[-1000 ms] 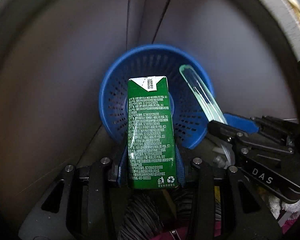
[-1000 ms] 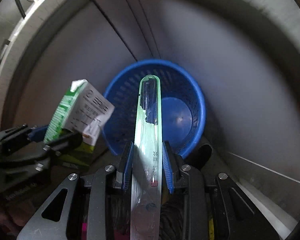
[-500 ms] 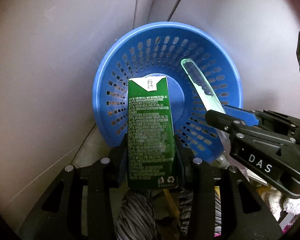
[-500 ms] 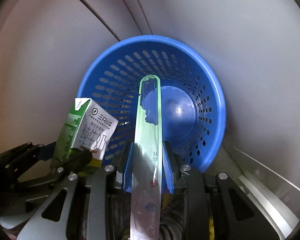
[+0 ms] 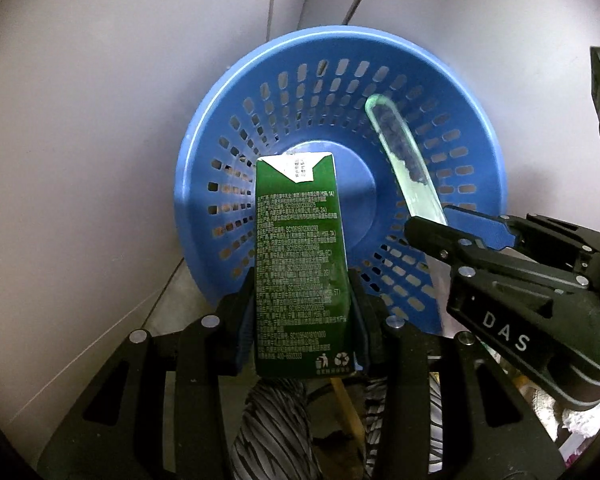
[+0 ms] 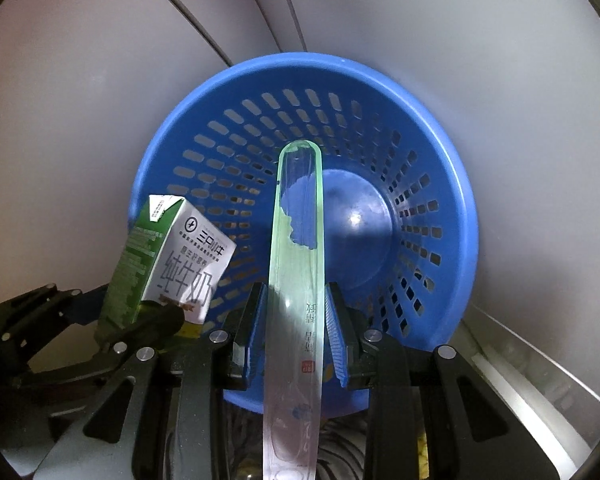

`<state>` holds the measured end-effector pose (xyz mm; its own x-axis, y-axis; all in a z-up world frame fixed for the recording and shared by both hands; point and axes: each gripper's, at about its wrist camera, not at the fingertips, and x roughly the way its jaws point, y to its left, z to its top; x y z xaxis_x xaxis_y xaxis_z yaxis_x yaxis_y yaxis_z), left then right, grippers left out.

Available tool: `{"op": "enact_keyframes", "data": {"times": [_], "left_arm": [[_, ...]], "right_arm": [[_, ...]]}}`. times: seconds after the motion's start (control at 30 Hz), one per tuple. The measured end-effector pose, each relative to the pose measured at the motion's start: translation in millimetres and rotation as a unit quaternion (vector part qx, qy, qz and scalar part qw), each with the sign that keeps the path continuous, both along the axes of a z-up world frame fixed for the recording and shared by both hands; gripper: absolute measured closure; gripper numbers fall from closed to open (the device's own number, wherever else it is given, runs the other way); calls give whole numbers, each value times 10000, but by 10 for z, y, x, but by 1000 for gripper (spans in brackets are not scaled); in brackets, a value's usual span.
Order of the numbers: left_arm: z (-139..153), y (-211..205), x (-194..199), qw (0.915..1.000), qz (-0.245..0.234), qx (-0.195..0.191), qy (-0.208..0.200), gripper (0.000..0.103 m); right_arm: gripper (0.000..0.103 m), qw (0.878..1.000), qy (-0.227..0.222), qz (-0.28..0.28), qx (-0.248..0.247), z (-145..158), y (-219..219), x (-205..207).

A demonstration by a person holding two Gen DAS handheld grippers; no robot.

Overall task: Collect trash
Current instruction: 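Carry the green carton and clear strip down over the blue basket with both tools, then open both tools to drop the carton and strip into the blue basket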

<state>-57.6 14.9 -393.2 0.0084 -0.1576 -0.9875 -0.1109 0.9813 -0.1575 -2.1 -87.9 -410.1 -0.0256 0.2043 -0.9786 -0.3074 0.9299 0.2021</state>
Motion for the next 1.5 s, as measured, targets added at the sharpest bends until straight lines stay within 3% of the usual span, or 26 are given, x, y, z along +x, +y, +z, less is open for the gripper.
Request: {"op": "enact_keyframes", "data": {"times": [0.4, 0.83, 1.13, 1.33, 1.5], "left_arm": [[77, -8, 58, 9998, 64, 207, 11, 62], [313, 31, 8, 9993, 18, 373, -66, 61], [820, 119, -116, 9986, 94, 395, -331, 61], [1331, 242, -104, 9962, 248, 370, -744, 61], [1771, 297, 18, 9920, 346, 359, -1157, 61]], "right_arm": [[76, 10000, -1, -88, 21, -73, 14, 96], [76, 9998, -169, -42, 73, 240, -77, 34], [76, 9990, -382, 109, 180, 620, -143, -109], [75, 9966, -659, 259, 412, 1108, -190, -211], [64, 9917, -1014, 438, 653, 1539, -217, -226]]}}
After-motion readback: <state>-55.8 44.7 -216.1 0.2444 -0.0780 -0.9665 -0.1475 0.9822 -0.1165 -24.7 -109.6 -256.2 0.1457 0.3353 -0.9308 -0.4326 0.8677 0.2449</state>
